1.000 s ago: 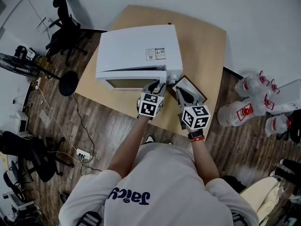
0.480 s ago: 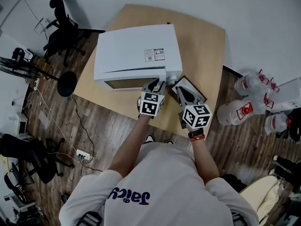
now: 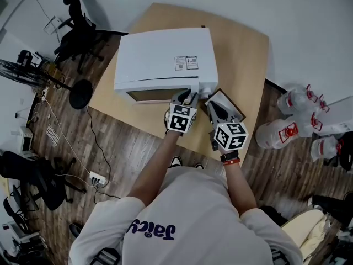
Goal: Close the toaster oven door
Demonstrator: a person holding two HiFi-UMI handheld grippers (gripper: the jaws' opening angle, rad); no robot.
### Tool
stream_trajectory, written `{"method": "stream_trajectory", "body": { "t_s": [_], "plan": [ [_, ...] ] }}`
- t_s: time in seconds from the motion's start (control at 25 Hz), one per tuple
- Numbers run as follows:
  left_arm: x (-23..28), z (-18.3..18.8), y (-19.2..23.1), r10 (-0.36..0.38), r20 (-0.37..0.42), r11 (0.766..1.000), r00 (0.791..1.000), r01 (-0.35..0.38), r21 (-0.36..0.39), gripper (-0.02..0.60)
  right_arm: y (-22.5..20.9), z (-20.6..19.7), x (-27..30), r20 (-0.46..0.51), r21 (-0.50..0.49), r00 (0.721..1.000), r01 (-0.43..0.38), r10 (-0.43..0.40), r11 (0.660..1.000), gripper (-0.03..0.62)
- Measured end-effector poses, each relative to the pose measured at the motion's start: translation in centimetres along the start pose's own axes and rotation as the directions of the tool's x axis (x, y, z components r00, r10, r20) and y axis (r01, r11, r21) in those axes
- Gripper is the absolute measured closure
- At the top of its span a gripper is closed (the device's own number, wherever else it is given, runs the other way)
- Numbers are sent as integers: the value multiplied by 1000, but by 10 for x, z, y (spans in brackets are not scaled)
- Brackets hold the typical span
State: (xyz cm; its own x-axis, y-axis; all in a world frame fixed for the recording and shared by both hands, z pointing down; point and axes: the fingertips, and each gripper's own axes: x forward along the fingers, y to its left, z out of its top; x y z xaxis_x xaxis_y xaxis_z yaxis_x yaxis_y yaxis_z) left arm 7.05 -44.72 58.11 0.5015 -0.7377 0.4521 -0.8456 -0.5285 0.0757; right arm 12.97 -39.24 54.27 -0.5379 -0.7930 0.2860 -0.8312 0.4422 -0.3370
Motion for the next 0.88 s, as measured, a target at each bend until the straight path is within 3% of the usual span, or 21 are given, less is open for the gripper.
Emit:
{"method": "stream_trajectory", "body": {
  "t_s": [0.48, 0.68, 0.88],
  "plan": [
    [6, -2, 6, 25, -28, 1000, 999, -25, 16, 472, 15, -6, -13, 15, 7, 1000, -10, 10, 1000, 579],
    [-14, -9, -4, -4, -34, 1000, 999, 4, 16, 485, 19, -2, -25, 28, -4, 1000, -4, 4, 1000, 579],
    [-45, -15, -7, 11, -3, 1000, 1000, -12, -25, 489, 21, -3, -35, 35, 11, 999, 0, -1, 1000, 579]
  ]
}}
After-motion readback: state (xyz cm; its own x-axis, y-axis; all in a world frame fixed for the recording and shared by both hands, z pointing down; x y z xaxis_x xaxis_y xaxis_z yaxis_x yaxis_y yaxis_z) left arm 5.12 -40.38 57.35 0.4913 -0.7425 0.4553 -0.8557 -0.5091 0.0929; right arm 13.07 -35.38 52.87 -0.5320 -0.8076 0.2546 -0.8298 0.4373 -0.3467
